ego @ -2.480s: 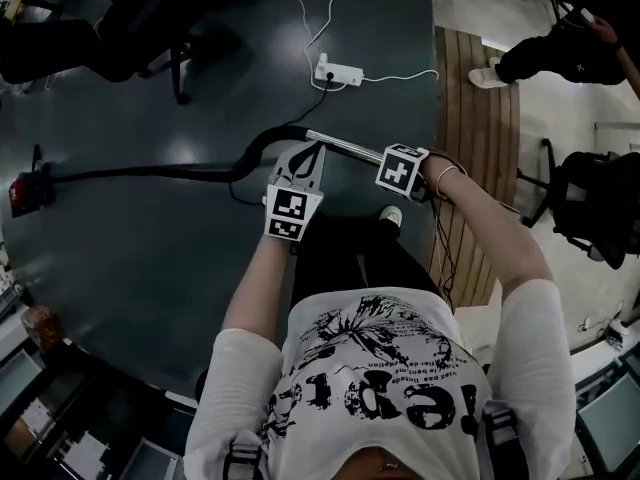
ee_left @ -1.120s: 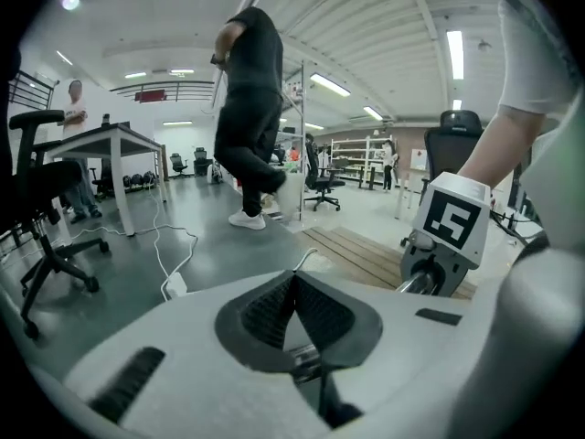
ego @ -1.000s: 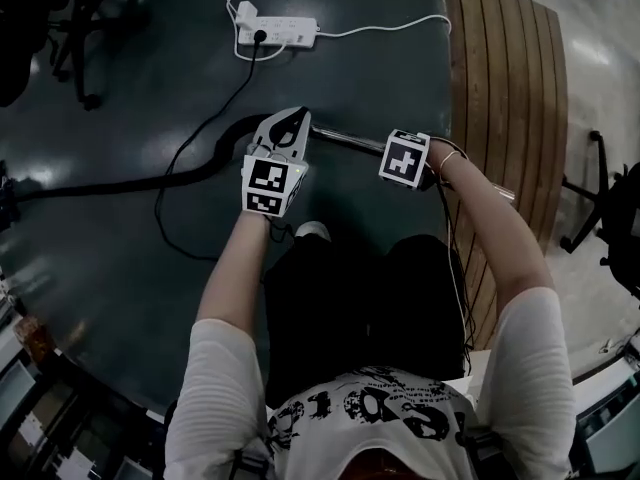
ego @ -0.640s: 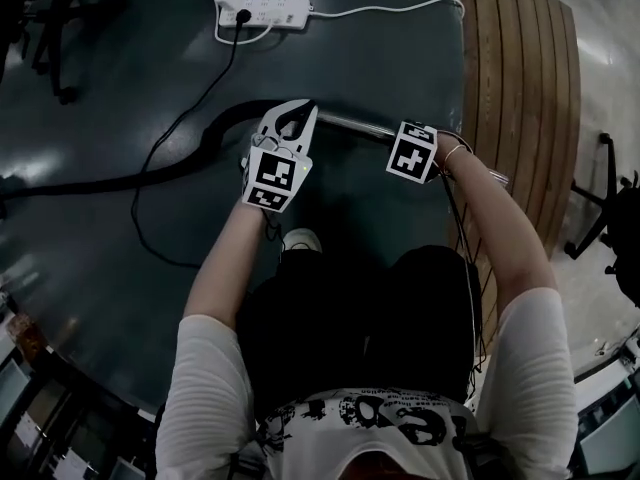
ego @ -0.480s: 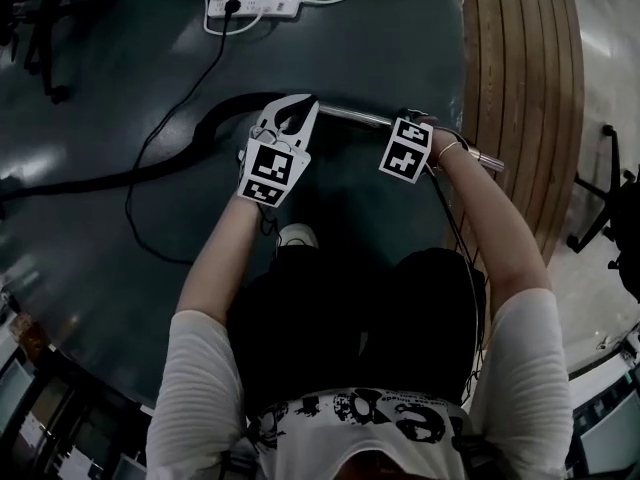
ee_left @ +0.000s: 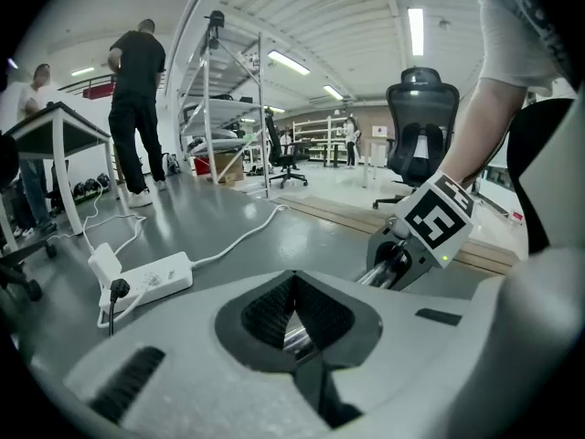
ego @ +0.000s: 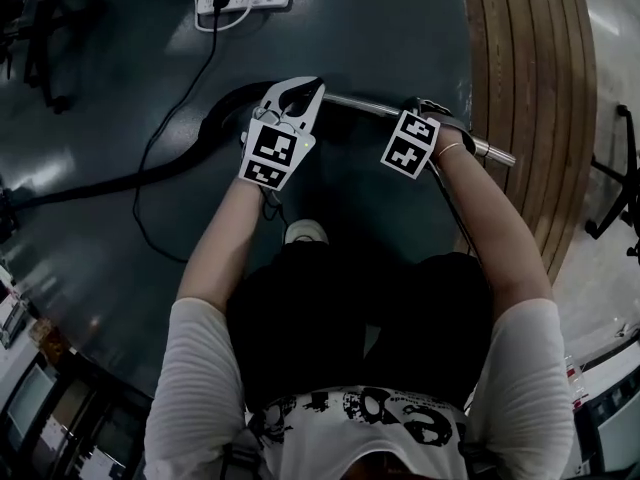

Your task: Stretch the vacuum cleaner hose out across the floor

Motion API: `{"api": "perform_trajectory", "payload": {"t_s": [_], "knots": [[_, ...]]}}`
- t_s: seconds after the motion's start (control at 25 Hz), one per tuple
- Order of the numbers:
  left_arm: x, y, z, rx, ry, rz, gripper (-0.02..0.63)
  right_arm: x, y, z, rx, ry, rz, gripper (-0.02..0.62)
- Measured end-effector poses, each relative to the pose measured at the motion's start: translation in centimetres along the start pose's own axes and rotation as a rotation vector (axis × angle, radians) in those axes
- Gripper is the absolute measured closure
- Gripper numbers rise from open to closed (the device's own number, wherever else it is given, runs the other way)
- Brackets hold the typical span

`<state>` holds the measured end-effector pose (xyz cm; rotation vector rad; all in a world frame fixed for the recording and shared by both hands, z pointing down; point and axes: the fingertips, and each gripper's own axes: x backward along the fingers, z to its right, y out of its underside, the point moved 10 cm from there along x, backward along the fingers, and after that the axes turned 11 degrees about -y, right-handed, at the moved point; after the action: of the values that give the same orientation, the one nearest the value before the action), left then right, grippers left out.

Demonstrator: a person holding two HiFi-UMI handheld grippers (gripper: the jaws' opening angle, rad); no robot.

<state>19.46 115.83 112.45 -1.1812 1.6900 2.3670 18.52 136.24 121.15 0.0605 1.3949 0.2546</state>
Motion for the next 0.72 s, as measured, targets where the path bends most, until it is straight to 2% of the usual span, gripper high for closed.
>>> {"api": "perform_trajectory", "payload": {"t_s": [0.08, 0.16, 0.28, 0.44, 0.52, 0.6, 0.64, 0.72], "knots": [[-0.1, 0.0, 0.0, 0.007, 0.002, 0.006, 0.601, 0.3, 0.4, 0.3, -0.029, 0.043, 0.027, 0.418], [0.0, 0.1, 0.2, 0.008, 0.007, 0.012, 0.601, 0.7, 1.3, 0.7, -0.083, 0.025, 0.069, 0.368], [0.0, 0.1, 0.5, 0.011, 0.017, 0.018, 0.601, 1.2, 2.8, 1.1, -0.141, 0.002, 0.084, 0.356], [0.1, 0.4, 0.4, 0.023, 0.018, 0.013, 0.601, 2.3, 3.8, 1.1, -0.138, 0.033, 0.074, 0.354], [0.3, 0.3, 0.2, 0.038, 0.011, 0.015, 0.601, 3.9, 3.4, 1.2, -0.168, 0.052, 0.125, 0.356], [0.7, -0.6, -0.1, 0.068, -0.009, 0.028, 0.601, 6.3, 2.7, 1.5, -0.213, 0.07, 0.224, 0.359], [1.1, -1.3, -0.2, 0.088, -0.024, 0.038, 0.601, 7.9, 2.2, 1.6, -0.23, 0.092, 0.284, 0.386], [2.7, -3.3, -0.2, 0.116, -0.043, 0.054, 0.601, 11.5, 1.2, 1.4, -0.238, 0.15, 0.39, 0.536]]}}
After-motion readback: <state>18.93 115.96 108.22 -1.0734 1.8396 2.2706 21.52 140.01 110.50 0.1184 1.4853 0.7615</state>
